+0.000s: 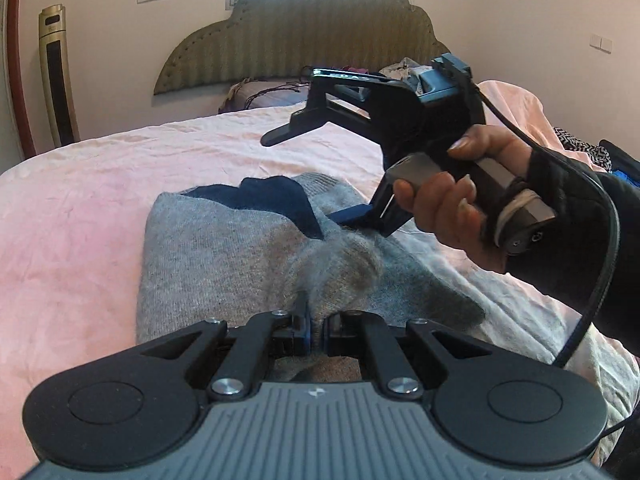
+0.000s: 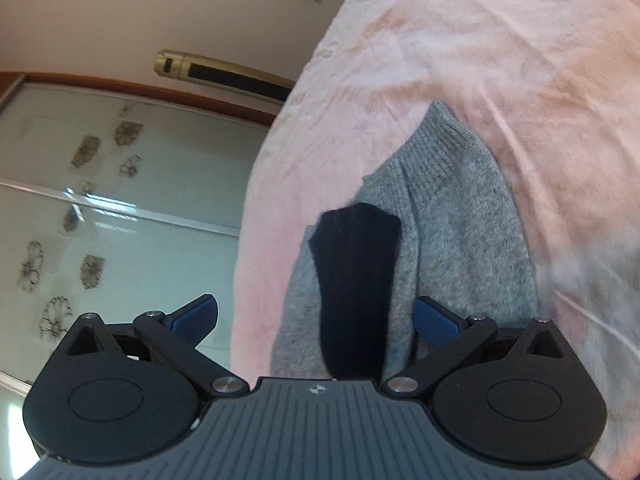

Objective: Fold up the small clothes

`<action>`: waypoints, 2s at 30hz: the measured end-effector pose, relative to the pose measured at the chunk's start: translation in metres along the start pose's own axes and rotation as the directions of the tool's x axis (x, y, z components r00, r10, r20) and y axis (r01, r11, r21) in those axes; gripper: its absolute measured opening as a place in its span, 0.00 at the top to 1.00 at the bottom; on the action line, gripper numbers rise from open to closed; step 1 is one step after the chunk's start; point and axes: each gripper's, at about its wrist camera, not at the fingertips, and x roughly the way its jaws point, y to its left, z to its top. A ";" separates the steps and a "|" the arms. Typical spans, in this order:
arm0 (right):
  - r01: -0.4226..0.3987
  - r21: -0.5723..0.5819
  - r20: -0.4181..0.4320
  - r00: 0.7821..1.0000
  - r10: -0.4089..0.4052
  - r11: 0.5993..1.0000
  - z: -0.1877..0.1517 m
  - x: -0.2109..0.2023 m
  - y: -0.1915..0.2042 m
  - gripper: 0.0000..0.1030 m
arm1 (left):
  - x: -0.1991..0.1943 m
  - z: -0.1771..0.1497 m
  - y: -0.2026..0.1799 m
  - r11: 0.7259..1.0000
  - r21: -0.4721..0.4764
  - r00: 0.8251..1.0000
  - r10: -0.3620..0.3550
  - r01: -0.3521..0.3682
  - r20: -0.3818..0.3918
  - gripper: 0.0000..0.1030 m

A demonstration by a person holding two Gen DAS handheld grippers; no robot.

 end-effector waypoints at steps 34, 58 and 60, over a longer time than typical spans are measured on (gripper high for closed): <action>0.199 -0.168 0.164 0.971 -0.171 0.966 0.027 -0.038 -0.026 0.16 | 0.103 0.024 0.205 0.646 -0.722 0.946 -0.323 0.248 0.035 0.21; 0.155 -0.245 0.118 0.985 -0.129 0.957 0.043 0.053 0.044 0.30 | 0.113 0.080 0.251 0.825 -0.564 0.988 -0.062 -0.031 -0.145 0.66; 0.184 -0.245 0.100 0.981 -0.164 0.952 0.031 0.053 0.040 0.26 | 0.093 0.058 0.251 0.799 -0.599 0.989 -0.121 0.045 -0.087 0.48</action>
